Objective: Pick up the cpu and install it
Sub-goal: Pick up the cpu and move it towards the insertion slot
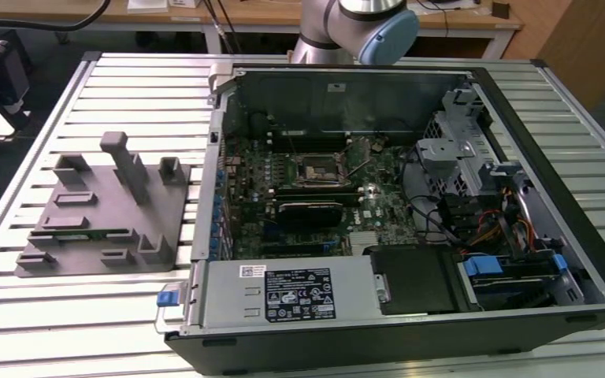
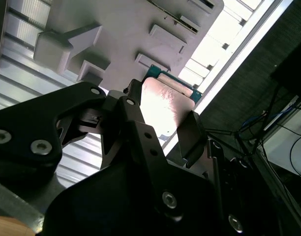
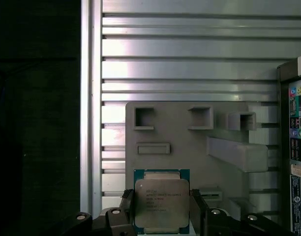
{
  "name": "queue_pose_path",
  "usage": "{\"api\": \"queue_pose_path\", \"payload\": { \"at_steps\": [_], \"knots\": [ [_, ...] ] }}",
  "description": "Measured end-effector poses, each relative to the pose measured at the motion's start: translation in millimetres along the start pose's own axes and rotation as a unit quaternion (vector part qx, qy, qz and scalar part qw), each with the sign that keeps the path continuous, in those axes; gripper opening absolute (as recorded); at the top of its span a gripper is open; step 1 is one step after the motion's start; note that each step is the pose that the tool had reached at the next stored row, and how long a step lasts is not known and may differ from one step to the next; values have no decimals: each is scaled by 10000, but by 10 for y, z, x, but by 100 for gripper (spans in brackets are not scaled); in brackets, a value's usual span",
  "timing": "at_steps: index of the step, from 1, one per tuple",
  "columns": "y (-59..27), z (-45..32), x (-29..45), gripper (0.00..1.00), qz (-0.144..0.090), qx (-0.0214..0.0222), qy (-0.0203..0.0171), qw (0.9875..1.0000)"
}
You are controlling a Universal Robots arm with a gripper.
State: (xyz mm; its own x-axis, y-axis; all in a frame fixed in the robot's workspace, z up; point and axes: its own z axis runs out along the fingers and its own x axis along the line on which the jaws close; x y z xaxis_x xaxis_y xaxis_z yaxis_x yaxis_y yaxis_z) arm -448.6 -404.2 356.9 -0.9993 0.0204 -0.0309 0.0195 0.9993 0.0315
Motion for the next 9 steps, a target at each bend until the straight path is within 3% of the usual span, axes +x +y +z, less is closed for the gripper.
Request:
{"api": "queue_pose_path", "payload": {
  "at_steps": [9],
  "knots": [
    [3, -46, -2, 53, 0, 0, 0, 10000]
  ]
}}
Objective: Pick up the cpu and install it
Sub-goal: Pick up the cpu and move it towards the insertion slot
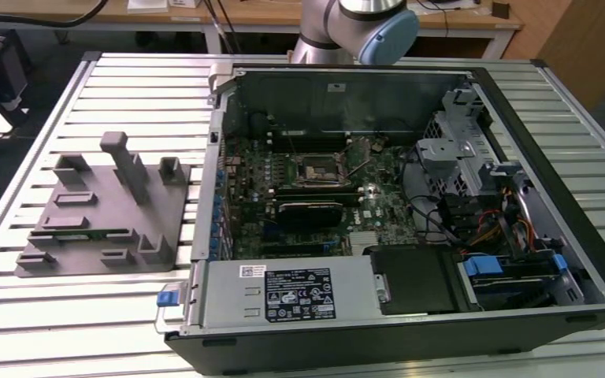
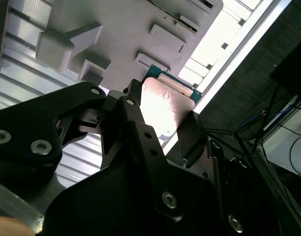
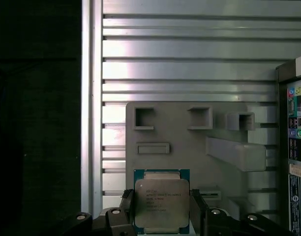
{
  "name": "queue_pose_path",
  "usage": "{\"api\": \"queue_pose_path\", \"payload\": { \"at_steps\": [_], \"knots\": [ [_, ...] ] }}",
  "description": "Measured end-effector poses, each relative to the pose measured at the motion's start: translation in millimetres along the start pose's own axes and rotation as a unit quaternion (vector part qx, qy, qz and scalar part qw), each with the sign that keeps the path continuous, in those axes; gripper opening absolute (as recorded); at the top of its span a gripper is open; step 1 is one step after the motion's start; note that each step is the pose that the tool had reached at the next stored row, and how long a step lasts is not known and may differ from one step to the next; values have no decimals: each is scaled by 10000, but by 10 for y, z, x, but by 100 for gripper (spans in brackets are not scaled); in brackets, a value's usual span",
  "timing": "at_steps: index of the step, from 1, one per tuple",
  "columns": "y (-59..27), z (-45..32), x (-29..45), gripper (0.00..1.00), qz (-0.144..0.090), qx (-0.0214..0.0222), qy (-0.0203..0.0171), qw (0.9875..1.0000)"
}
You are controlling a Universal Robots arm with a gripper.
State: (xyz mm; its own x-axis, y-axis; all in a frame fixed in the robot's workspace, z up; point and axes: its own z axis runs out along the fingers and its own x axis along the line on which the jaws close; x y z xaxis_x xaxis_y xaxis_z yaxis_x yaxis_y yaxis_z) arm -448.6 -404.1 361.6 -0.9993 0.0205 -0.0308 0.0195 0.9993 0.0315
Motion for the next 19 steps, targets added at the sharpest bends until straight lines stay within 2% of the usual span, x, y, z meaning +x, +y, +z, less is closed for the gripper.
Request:
{"api": "queue_pose_path", "payload": {
  "at_steps": [19],
  "knots": [
    [18, -333, -10, 53, 0, 0, 0, 10000]
  ]
}}
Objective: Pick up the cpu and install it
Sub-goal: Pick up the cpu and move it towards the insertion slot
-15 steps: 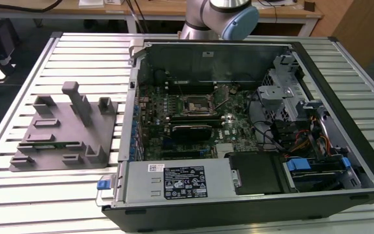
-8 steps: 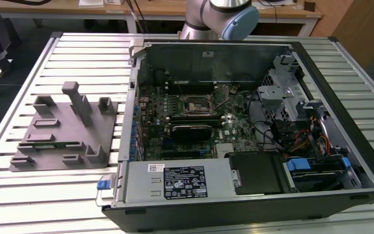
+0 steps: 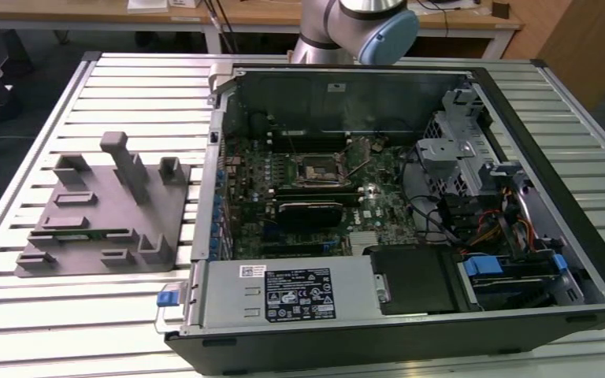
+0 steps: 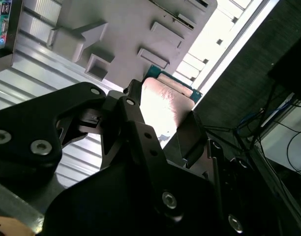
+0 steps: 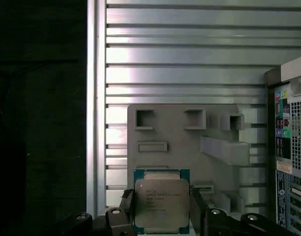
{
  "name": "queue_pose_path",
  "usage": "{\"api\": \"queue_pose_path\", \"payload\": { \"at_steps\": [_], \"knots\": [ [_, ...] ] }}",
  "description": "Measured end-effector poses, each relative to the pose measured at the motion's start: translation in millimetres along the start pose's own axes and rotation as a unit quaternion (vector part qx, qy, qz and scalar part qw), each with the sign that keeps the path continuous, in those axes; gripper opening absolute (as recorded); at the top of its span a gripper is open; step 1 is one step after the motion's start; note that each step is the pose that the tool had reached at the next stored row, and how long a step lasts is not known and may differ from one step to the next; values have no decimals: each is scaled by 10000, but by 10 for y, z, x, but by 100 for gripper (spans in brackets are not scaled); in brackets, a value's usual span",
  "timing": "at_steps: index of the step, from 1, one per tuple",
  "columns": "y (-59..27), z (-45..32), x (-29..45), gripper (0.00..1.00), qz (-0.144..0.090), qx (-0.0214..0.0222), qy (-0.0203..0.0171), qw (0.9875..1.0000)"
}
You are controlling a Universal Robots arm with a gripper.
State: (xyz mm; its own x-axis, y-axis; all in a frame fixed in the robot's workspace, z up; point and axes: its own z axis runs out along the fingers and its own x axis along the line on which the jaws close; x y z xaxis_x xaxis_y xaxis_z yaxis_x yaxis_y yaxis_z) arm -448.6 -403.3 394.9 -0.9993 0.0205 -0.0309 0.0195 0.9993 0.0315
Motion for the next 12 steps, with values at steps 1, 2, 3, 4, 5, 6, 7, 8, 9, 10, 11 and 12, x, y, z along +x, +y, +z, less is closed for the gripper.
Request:
{"api": "queue_pose_path", "payload": {
  "at_steps": [1, 2, 3, 4, 5, 6, 7, 8, 9, 10, 11, 12],
  "knots": [
    [0, -7, 0, 53, 0, -1, 0, 10000],
    [1, -7, 0, 53, 0, -5, -1, 10000],
    [1, -6, -4, 53, 1, -6, -1, 10000],
    [2, -8, -21, 53, 0, -6, 1, 10000],
    [3, -7, -53, 53, 0, -7, 0, 10000],
    [4, -5, -97, 53, 0, -9, 1, 10000],
    [5, -3, -142, 53, 0, -11, 0, 10000],
    [6, -2, -186, 53, 1, -12, 0, 10000],
    [7, -1, -231, 53, 0, -11, 1, 10000],
    [8, 1, -279, 53, 0, -12, 0, 10000],
    [8, 3, -324, 53, 0, -12, 0, 10000],
    [11, 7, -459, 53, 0, -12, 0, 10000]
  ]
}}
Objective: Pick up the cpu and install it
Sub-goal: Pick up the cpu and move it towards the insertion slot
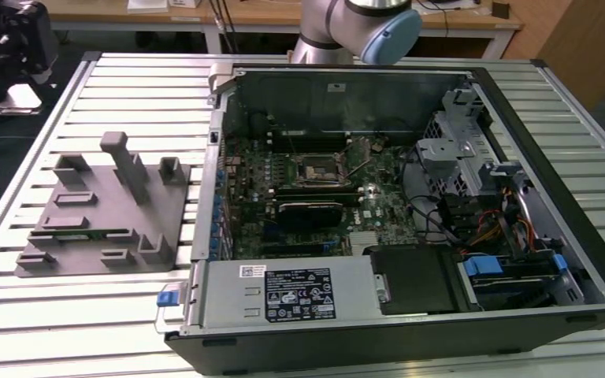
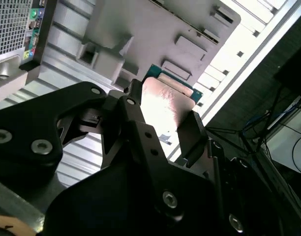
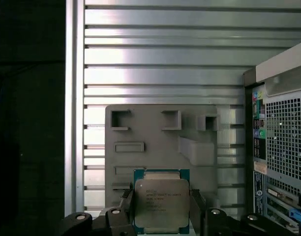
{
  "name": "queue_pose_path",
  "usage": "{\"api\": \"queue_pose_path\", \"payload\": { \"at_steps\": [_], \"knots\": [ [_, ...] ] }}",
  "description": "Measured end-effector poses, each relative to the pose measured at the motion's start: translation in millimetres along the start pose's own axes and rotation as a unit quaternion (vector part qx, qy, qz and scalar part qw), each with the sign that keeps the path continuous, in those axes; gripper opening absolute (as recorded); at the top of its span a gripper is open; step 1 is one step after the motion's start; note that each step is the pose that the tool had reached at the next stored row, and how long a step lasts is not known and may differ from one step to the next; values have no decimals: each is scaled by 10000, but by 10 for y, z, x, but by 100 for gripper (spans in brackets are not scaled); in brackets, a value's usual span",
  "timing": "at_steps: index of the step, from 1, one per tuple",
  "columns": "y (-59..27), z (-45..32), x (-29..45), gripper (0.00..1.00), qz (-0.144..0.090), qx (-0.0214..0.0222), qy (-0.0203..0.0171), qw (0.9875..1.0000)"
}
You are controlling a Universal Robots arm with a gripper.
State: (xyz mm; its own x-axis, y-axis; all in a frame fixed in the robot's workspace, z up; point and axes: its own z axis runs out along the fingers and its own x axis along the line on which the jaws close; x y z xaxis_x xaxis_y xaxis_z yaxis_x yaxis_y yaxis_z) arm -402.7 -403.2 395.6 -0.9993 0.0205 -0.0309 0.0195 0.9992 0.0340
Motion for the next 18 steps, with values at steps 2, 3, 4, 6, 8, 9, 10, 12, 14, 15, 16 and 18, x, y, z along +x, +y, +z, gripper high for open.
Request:
{"api": "queue_pose_path", "payload": {
  "at_steps": [2, 3, 4, 6, 8, 9, 10, 12, 14, 15, 16, 18],
  "knots": [
    [3, 4, -138, 53, 0, 0, 0, 10000],
    [4, 6, -205, 53, 0, 0, 0, 10000],
    [5, 8, -254, 53, 0, 0, 0, 10000],
    [7, 11, -345, 53, 0, -1, 0, 10000],
    [9, 14, -434, 53, 0, -1, 0, 10000],
    [10, 15, -479, 53, 0, 0, 0, 10000],
    [10, 17, -524, 53, 0, 0, 0, 10000],
    [12, 20, -617, 53, 0, 0, 0, 10000],
    [14, 23, -706, 53, 0, 0, 0, 10000],
    [15, 25, -752, 53, 0, 0, 0, 10000],
    [15, 27, -798, 53, 0, 0, 0, 10000],
    [17, 31, -888, 53, 0, -1, 0, 10000]
  ]
}}
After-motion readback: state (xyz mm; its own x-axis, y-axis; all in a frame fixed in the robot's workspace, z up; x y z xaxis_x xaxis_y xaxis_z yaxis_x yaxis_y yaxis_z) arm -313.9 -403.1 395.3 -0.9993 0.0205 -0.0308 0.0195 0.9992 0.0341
